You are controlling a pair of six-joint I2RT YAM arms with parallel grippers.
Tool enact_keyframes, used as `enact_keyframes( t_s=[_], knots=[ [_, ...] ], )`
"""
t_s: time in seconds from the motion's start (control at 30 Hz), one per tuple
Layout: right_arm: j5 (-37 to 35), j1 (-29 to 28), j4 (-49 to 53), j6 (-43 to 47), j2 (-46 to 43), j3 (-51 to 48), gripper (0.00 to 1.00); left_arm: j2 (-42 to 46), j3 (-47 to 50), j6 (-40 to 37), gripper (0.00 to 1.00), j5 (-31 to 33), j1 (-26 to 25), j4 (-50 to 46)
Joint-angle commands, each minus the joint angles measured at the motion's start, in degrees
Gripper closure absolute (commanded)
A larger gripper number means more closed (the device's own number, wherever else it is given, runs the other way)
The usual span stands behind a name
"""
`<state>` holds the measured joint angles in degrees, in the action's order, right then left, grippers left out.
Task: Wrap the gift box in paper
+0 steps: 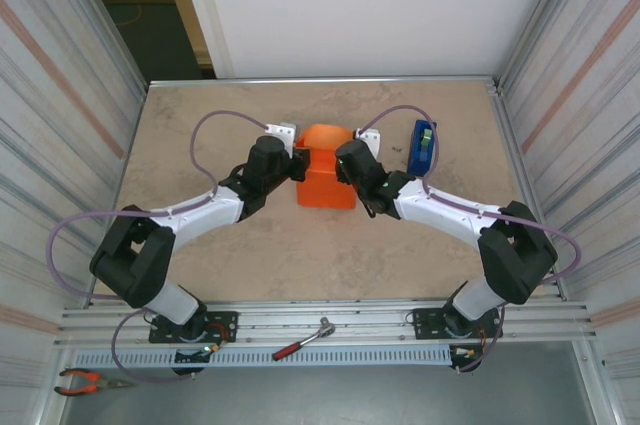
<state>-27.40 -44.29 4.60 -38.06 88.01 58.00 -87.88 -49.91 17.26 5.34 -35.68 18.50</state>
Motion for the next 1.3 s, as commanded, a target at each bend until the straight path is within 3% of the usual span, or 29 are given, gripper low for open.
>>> enact_keyframes(
  t_s=[0.0,0.23,0.37,0.73,1.27],
  knots=[
    [8.47,-0.31,5.38,4.58,0.93,-0.12,0.83,-2.04,-0.8,0.12,0.89,-4.17,-1.86,0.17],
    [10.93,2.18,7.17,2.74,-6.75,-0.4,0.28,0.82,0.6,4.88,1.0,-1.11,-3.25,-2.2],
    [10.37,2.52,5.61,0.61,-12.64,-3.43,0.16,2.58,0.04,6.83,1.0,5.28,-6.1,-6.17],
    [4.78,1.27,3.75,-2.34,-19.7,-11.6,0.11,3.04,-0.39,10.91,1.0,12.02,-8.26,-12.01],
    [3.18,1.51,1.29,2.08,-9.58,-5.7,0.19,5.95,0.11,10.8,1.0,15.36,-9.71,-12.61]
  ],
)
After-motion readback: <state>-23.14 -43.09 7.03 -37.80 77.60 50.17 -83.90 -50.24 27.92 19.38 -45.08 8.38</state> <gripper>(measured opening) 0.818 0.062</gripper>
